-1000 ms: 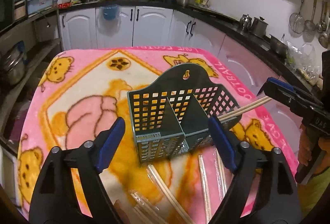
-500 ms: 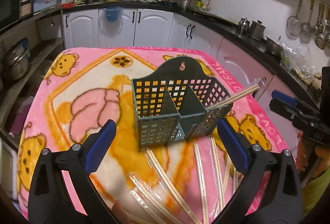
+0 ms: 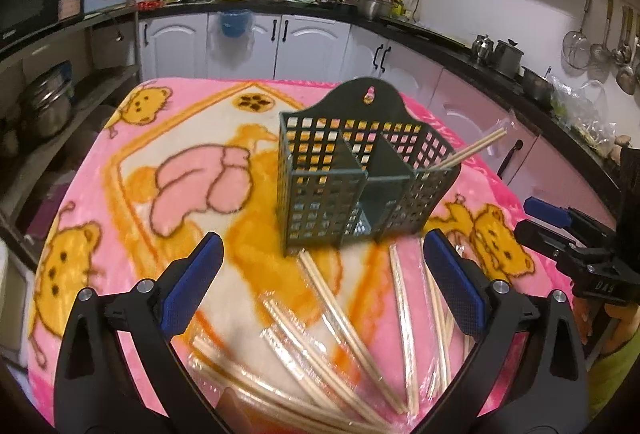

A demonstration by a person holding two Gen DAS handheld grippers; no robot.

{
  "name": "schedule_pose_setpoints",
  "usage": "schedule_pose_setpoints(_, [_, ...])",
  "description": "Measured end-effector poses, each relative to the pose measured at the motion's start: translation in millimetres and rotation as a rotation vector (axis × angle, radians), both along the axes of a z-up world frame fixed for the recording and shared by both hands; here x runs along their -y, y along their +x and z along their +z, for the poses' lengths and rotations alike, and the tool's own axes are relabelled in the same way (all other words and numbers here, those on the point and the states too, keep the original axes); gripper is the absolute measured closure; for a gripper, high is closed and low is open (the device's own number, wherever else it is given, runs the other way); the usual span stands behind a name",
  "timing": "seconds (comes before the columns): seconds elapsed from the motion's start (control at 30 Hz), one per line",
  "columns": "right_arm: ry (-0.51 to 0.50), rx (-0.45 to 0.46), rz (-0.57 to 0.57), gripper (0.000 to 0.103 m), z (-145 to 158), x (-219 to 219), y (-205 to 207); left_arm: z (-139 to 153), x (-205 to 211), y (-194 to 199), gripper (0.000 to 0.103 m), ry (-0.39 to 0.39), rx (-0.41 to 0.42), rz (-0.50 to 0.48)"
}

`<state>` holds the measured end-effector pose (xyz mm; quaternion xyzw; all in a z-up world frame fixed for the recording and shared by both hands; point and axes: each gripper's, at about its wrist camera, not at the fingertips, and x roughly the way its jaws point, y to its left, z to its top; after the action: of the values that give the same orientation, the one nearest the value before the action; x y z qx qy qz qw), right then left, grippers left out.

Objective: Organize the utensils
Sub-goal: 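Lower the chopstick into the caddy and open the right tool, then lower the left tool onto a wrapped chopstick and close its fingers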

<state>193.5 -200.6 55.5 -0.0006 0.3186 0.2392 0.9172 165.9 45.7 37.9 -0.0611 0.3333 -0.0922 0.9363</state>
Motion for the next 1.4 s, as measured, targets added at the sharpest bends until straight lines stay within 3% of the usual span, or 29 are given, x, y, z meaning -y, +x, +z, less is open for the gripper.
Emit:
schedule_pose_setpoints(0.63, [-0.028, -0.063, 0.03, 0.024, -36.5, -17.4, -18.0, -52.4, -52.7, -35.6, 0.011, -0.112, -0.1, 0.133])
schedule_pose_setpoints(1.13, [-0.031, -0.107, 0.024, 0.024, -52.1, -30.1, -15.1, -88.2, -85.9, -57.7, 0.011, -0.158, -0.177, 0.201])
schedule_pose_setpoints(1.27, [-0.034, -0.12, 0.01, 0.024, -55.5, -31.0, -9.6, -93.2, -85.1, -57.0, 0.02, -0.158, -0.191, 0.186])
schedule_pose_setpoints(1.37, [-0.039, -0.136, -0.003, 0.024, -59.1, -30.5, -3.0, -97.6, -82.9, -54.4, 0.036, -0.164, -0.201, 0.172])
schedule_pose_setpoints(1.4, [-0.042, -0.14, -0.007, 0.024, -60.0, -30.4, -1.3, -98.6, -82.8, -53.8, 0.045, -0.163, -0.202, 0.173])
